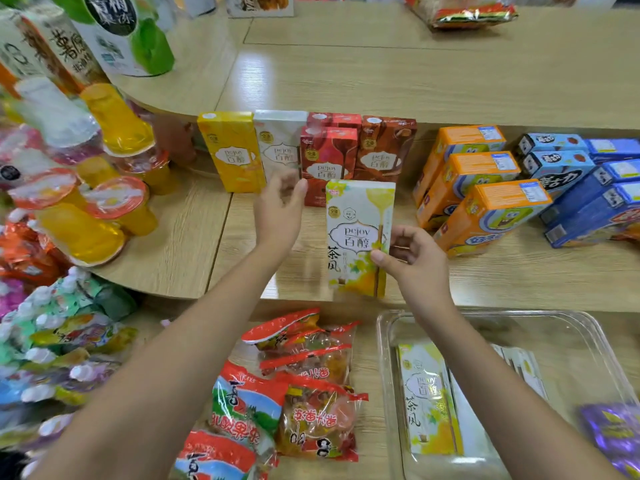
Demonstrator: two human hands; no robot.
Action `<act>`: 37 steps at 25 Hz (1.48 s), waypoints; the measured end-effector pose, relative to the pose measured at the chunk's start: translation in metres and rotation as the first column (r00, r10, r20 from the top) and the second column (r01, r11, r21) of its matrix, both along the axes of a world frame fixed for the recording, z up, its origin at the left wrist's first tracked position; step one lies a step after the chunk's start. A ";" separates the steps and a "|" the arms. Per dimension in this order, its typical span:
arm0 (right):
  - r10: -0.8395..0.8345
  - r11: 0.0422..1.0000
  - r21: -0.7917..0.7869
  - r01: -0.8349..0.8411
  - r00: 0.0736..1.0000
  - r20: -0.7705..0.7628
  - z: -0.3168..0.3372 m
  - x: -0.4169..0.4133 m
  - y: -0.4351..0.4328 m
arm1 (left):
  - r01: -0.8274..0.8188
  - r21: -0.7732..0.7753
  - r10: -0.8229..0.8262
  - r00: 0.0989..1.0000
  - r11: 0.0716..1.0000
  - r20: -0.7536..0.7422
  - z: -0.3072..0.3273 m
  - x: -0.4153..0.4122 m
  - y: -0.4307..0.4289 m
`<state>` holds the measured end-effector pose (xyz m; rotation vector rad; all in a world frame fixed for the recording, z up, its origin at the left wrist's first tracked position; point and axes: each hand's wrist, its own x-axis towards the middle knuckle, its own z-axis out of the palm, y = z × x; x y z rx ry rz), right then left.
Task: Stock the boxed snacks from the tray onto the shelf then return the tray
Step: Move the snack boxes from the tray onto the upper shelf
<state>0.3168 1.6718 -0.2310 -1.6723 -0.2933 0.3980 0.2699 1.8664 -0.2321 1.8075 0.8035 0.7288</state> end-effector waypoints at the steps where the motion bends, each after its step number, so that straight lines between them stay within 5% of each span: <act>1: 0.003 1.000 0.002 -0.003 1.000 0.005 0.000 0.001 0.007 | 0.066 -0.061 -0.063 0.997 0.996 0.051 0.001 -0.009 -0.005; 5: 0.076 0.997 0.026 -0.078 0.995 0.066 0.001 0.004 0.040 | 0.290 -0.160 -0.267 0.952 0.944 0.151 -0.006 -0.052 -0.010; 16: 0.233 0.961 -0.216 -0.172 0.925 0.300 0.008 0.007 0.186 | -0.070 0.074 0.072 0.997 0.995 -0.018 0.001 -0.056 0.108; 24: 0.196 0.934 -0.350 -0.065 0.915 0.353 -0.002 0.013 0.241 | -0.127 0.176 0.139 0.988 0.976 -0.060 -0.013 -0.038 0.141; 37: 0.117 0.941 -0.339 0.005 0.934 0.338 -0.004 0.014 0.241 | -0.129 0.174 0.132 0.991 0.976 -0.007 -0.033 -0.024 0.143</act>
